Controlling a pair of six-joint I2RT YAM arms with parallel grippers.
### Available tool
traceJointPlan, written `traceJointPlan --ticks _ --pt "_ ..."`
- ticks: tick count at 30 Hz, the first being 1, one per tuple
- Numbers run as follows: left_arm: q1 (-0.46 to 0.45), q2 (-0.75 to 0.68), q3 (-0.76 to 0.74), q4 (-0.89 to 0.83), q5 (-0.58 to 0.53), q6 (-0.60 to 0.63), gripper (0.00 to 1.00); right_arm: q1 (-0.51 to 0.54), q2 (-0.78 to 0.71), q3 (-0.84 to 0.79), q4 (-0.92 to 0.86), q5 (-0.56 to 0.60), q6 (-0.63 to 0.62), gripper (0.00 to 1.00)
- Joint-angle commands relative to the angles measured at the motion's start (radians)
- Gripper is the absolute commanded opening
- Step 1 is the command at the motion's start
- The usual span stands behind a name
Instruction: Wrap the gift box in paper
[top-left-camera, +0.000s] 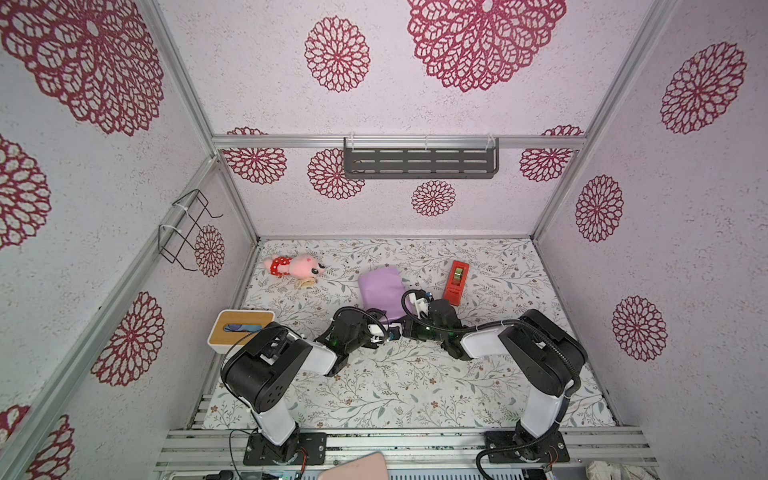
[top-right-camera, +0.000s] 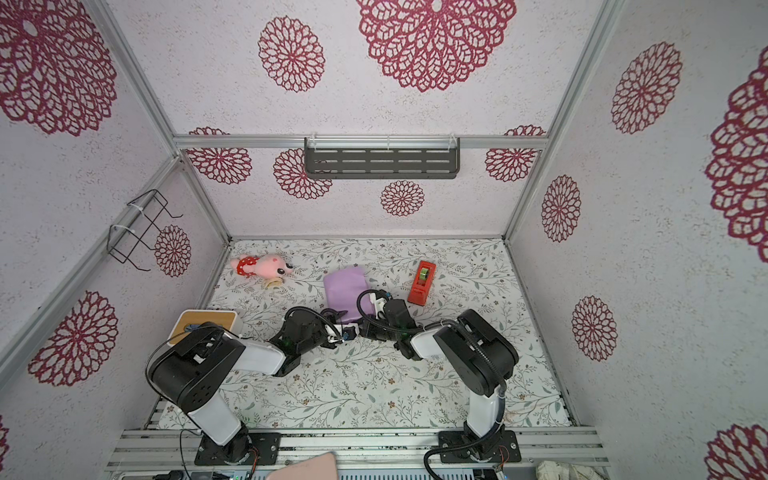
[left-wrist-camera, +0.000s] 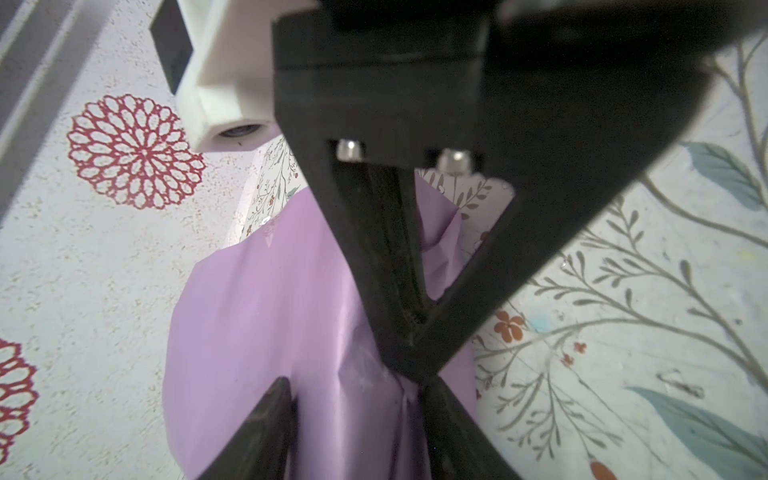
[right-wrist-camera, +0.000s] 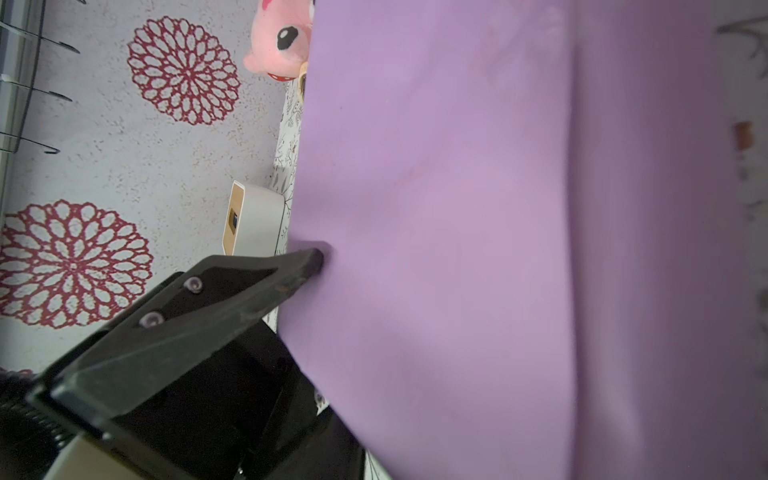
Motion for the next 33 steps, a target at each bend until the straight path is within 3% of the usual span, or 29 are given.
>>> traceJointPlan --ticks 1,18,25,33 --pt "0.004 0.005 0.003 -0.06 0.009 -0.009 0.53 0.0 -0.008 0.013 0.015 0.05 0.053 0.2" --pt "0.004 0.005 0.005 -0.06 0.01 -0.012 0.52 0.001 -0.053 -0.017 -0.009 0.085 0.129 0.37" --pt "0.004 0.005 0.006 -0.049 0.003 -0.024 0.52 -0.006 -0.104 -0.05 -0.059 0.099 0.106 0.48" --pt "0.004 0.002 0.004 -0.046 0.002 -0.03 0.51 -0.015 -0.238 -0.122 -0.165 0.136 0.02 0.52"
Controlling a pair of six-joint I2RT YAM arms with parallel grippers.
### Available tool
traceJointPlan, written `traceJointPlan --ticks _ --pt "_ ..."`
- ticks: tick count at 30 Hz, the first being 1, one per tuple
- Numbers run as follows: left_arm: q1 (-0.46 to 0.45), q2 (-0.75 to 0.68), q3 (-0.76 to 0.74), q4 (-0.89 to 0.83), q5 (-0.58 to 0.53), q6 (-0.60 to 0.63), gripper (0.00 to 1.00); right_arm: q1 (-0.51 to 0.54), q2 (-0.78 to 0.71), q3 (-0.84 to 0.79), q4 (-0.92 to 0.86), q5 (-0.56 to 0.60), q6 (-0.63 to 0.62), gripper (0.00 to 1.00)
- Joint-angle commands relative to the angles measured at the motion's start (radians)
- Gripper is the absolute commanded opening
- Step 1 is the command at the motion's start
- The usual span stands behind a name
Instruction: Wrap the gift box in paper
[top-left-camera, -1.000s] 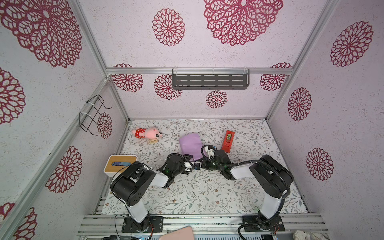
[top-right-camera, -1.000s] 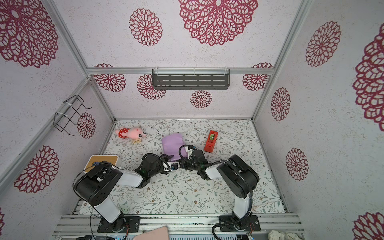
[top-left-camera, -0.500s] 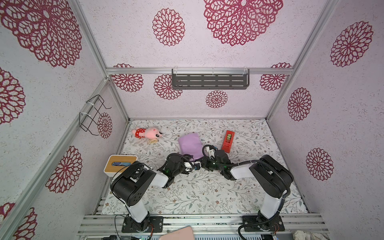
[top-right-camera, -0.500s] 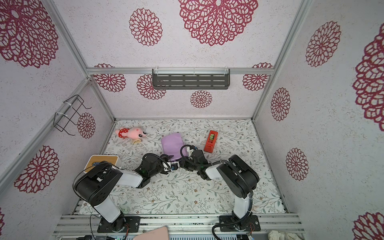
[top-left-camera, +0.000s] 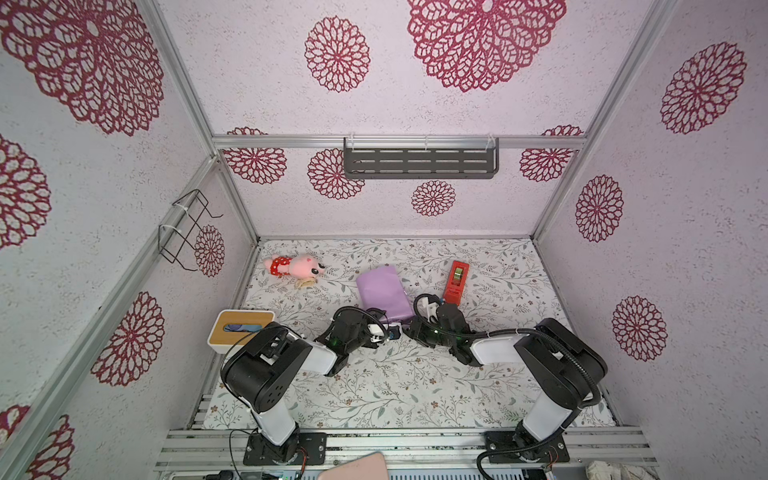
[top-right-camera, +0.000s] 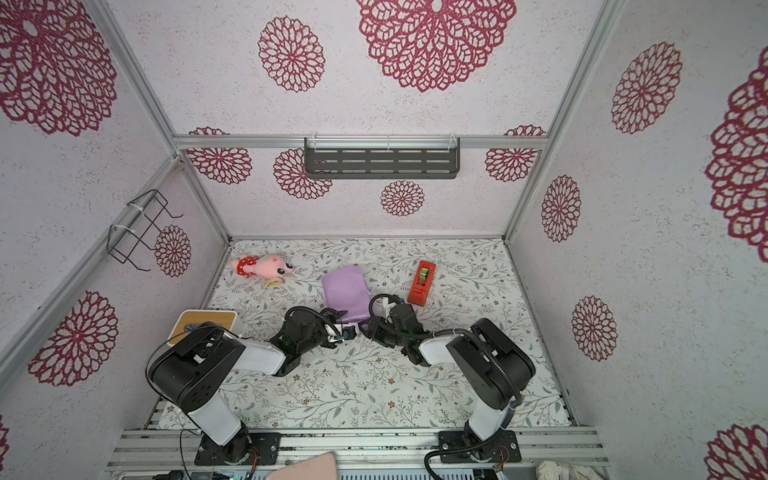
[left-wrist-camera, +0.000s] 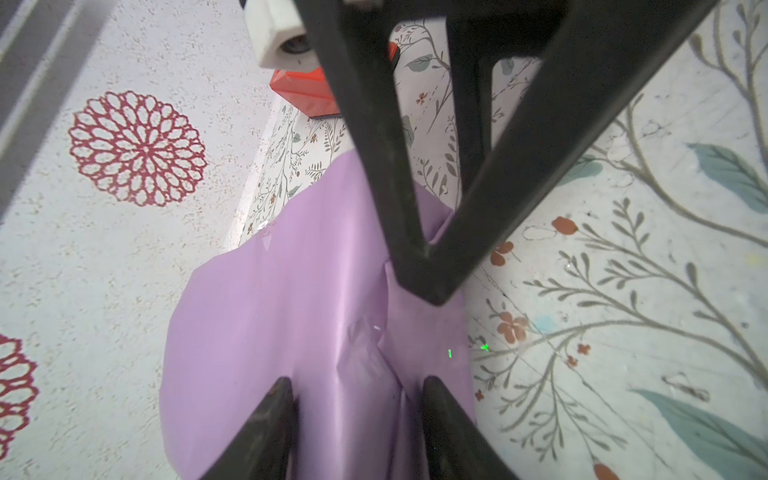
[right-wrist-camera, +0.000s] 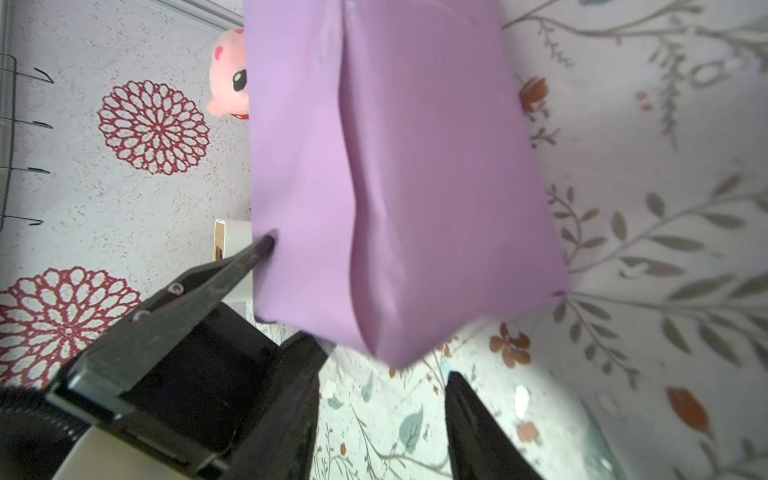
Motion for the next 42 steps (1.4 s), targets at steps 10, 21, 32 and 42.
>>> traceJointPlan --ticks 10,21,32,42 --pt "0.004 0.002 0.003 -0.046 0.008 -0.013 0.51 0.06 0.001 0.105 -0.001 -0.007 -0.143 0.25" --pt "0.004 -0.001 0.001 -0.045 0.007 -0.014 0.51 0.059 0.115 0.173 0.003 0.01 -0.164 0.11" --pt "0.005 0.002 0.005 -0.046 0.006 -0.016 0.51 0.05 0.152 0.137 0.064 0.082 -0.189 0.1" --pt "0.005 -0.001 0.004 -0.046 0.006 -0.019 0.51 0.042 0.168 0.093 0.075 0.178 -0.2 0.09"
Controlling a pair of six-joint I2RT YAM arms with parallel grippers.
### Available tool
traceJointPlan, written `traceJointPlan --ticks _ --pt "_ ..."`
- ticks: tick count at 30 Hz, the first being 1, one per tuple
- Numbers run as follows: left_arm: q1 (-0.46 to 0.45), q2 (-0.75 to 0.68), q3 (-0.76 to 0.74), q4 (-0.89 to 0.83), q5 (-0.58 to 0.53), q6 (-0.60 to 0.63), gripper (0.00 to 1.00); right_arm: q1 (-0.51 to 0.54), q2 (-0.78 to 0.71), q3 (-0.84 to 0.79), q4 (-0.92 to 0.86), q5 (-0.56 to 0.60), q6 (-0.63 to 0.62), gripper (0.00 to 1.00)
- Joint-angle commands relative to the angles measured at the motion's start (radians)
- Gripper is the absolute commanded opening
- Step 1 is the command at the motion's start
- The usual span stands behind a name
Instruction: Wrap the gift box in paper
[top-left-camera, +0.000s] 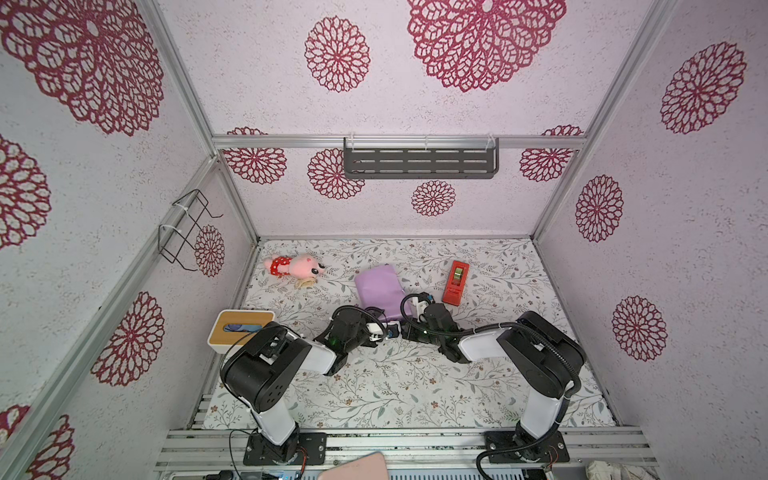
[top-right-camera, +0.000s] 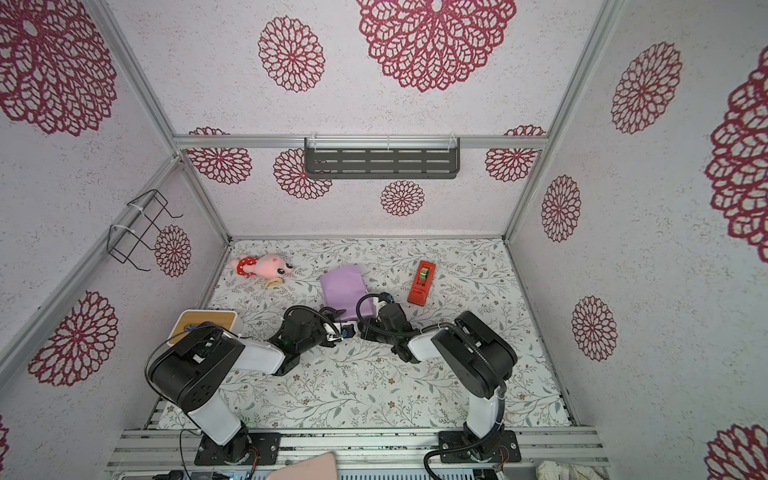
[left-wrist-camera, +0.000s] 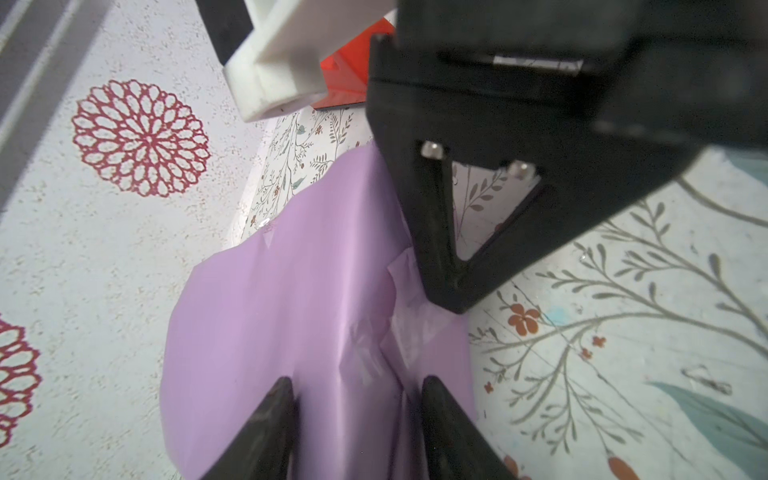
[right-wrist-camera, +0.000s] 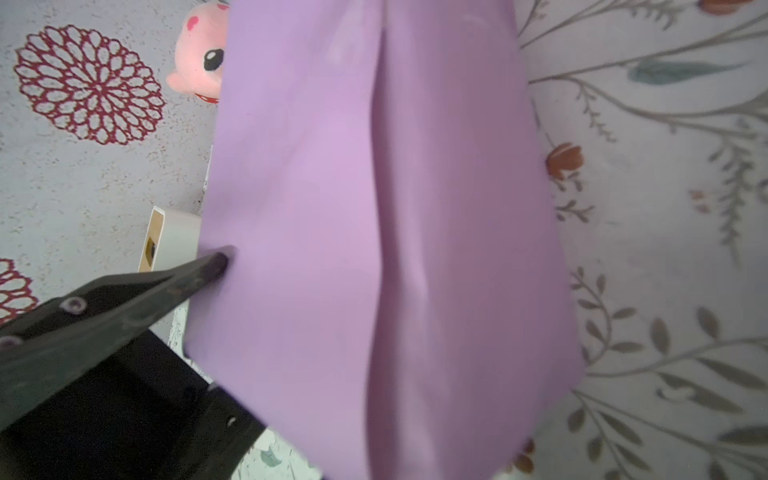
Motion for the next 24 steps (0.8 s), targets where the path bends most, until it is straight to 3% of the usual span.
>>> traceJointPlan --ticks 1,13,24 --pt "-0.002 0.0 0.004 -0.046 0.01 -0.013 0.51 -0.011 0.005 -0.014 0.037 0.053 -0.031 0.1" --pt "-0.003 -0.001 0.004 -0.045 0.01 -0.018 0.51 0.016 -0.085 -0.054 0.115 -0.005 -0.023 0.14" --pt "-0.002 -0.003 0.003 -0.046 0.011 -0.019 0.51 0.02 -0.028 0.02 0.198 -0.04 0.062 0.14"
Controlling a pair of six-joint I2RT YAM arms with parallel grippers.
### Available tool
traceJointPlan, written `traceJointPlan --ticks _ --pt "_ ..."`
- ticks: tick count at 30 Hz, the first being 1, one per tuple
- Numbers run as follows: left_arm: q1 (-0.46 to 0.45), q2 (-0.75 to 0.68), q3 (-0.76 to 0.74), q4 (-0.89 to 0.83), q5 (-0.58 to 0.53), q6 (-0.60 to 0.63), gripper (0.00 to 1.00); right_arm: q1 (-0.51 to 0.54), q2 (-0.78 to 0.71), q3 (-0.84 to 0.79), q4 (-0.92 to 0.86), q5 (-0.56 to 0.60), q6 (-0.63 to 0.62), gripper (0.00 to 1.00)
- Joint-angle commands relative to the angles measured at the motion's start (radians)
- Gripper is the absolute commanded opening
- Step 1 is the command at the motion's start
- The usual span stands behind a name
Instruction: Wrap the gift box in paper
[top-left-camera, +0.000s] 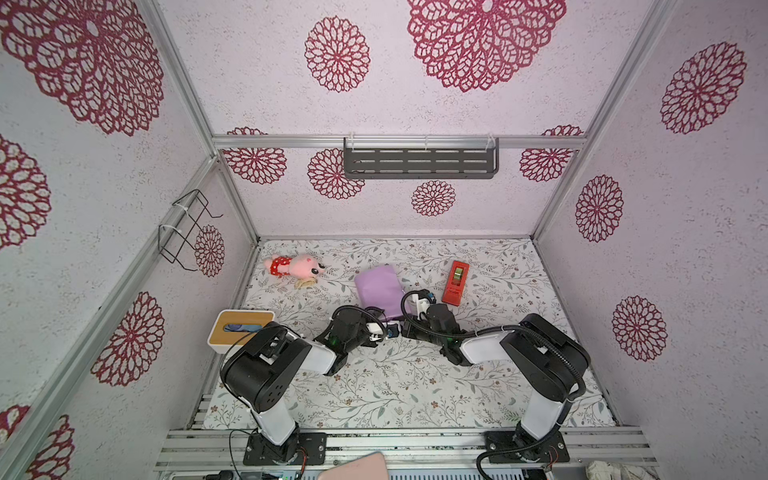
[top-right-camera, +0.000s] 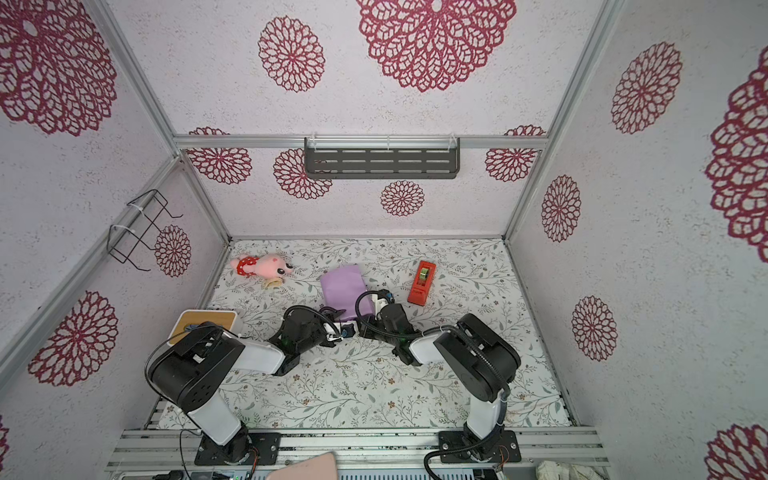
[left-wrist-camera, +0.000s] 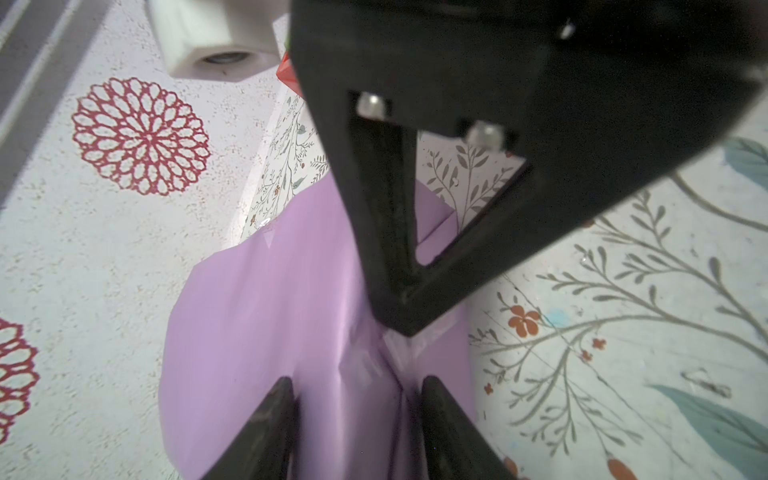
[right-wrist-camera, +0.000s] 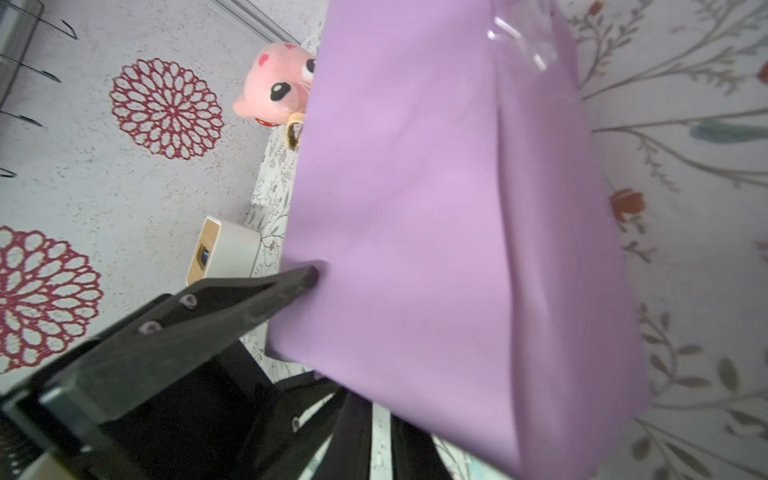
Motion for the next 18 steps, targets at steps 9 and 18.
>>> traceJointPlan --ticks 9,18 --pt "-0.003 -0.003 0.005 -0.047 0.013 -0.013 0.51 0.017 0.018 0.048 0.118 -0.018 0.079 0.14" --pt "-0.001 -0.013 -0.001 -0.008 0.001 -0.05 0.59 0.032 0.027 0.058 0.158 -0.063 0.111 0.15"
